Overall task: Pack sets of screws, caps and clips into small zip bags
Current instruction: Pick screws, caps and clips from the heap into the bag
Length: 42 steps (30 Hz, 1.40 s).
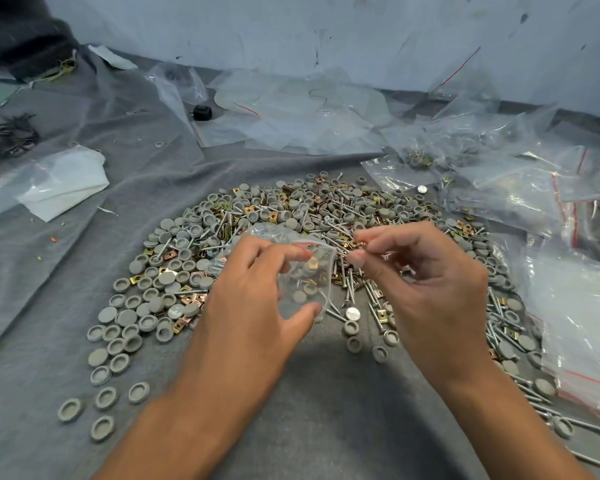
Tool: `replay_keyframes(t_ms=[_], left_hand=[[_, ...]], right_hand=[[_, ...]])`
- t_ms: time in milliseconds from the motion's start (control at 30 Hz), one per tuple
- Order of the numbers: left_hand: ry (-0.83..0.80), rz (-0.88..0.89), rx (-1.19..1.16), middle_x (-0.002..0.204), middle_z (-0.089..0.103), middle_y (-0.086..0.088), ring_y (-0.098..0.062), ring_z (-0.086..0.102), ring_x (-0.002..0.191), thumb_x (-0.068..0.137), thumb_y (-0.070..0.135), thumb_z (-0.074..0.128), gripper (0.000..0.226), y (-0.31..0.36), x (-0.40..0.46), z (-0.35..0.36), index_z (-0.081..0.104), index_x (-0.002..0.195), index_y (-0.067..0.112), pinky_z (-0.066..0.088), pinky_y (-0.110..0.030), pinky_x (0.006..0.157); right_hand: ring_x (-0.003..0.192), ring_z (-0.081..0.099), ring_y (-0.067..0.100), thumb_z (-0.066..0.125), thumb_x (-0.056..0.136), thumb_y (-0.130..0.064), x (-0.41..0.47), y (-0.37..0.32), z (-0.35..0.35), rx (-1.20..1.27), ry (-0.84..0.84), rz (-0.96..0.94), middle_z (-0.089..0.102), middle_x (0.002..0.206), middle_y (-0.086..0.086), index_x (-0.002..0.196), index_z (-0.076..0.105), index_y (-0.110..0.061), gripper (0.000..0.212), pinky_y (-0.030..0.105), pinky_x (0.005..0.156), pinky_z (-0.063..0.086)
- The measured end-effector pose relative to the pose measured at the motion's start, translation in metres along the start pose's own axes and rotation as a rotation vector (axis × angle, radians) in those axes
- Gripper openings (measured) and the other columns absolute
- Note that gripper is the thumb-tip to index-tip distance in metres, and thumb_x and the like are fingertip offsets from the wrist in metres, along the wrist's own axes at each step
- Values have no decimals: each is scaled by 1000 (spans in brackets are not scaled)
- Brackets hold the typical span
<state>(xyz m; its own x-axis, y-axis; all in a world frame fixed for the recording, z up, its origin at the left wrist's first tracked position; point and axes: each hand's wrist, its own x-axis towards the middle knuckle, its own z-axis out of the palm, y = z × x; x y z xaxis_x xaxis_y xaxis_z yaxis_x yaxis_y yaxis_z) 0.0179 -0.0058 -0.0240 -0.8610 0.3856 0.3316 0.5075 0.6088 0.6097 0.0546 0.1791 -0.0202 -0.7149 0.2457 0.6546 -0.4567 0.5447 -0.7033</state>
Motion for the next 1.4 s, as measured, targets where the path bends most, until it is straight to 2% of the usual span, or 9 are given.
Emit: replay_keyframes(t_ms=[200, 367, 500, 667, 800, 933, 1067, 1200, 1400], left_hand=[[-4, -6, -20, 104, 47, 17, 19, 45, 93, 71, 43, 77, 54, 3, 0, 0, 63, 122, 30, 35, 1, 80], [43, 35, -42, 102, 47, 16, 15, 47, 94, 78, 33, 80, 45, 3, -1, -3, 65, 120, 30, 35, -1, 81], [86, 178, -50, 102, 47, 16, 9, 50, 92, 86, 46, 67, 38, 8, -2, -9, 67, 118, 26, 37, -4, 80], [123, 329, 22, 109, 56, 5, -11, 58, 97, 80, 30, 83, 42, 5, 0, -14, 70, 119, 19, 52, -30, 86], [294, 349, 15, 110, 60, 1, -6, 54, 94, 79, 14, 85, 41, 0, 6, -22, 70, 118, 12, 42, -10, 90], [426, 81, -396, 105, 66, 11, -6, 64, 99, 86, 23, 77, 35, -1, 11, -34, 67, 119, 25, 49, -15, 89], [412, -224, -1101, 91, 70, 14, -5, 65, 88, 87, 15, 70, 28, -5, 24, -50, 67, 115, 18, 57, -48, 96], [325, -339, -1375, 78, 67, 12, -4, 63, 76, 86, 17, 65, 32, -11, 29, -61, 66, 118, 17, 59, -49, 89], [288, -450, -1529, 85, 64, 9, -6, 64, 77, 89, 20, 66, 6, -21, 30, -66, 66, 95, 20, 61, -40, 81]], right_hand=[[101, 67, 3, 74, 90, -11, -4, -6, 5, -200, -177, -182, 72, 104, -2, 104, 76, -9, 14, 17, 87, 52], [102, 63, 4, 68, 94, -7, -1, 1, -2, -271, -212, -137, 68, 109, -7, 114, 72, -14, 21, 16, 81, 47], [122, 57, 13, 69, 94, -14, 2, 6, -8, -342, -301, -126, 62, 127, -5, 123, 70, -20, 30, 30, 101, 47], [111, 62, 19, 70, 94, -17, 9, 3, -15, -300, -177, -215, 67, 117, -1, 102, 75, -13, 11, 36, 90, 51], [99, 62, 12, 67, 96, -16, 12, -4, -16, -269, -129, -210, 63, 107, 0, 106, 69, -14, 11, 21, 84, 47], [90, 60, 0, 64, 90, -43, 6, 0, -25, -361, -453, 101, 58, 99, -23, 107, 54, -43, 20, 11, 69, 46], [93, 51, -9, 67, 77, -68, -10, 17, -33, -634, -939, 262, 52, 102, -31, 110, 54, -50, 39, 19, 80, 49], [89, 50, -10, 73, 78, -62, -13, 21, -30, -630, -916, 251, 50, 98, -30, 110, 53, -52, 39, 20, 78, 51], [85, 48, -5, 69, 82, -57, -15, 20, -26, -623, -916, 243, 48, 92, -24, 91, 44, -47, 28, 22, 71, 46]])
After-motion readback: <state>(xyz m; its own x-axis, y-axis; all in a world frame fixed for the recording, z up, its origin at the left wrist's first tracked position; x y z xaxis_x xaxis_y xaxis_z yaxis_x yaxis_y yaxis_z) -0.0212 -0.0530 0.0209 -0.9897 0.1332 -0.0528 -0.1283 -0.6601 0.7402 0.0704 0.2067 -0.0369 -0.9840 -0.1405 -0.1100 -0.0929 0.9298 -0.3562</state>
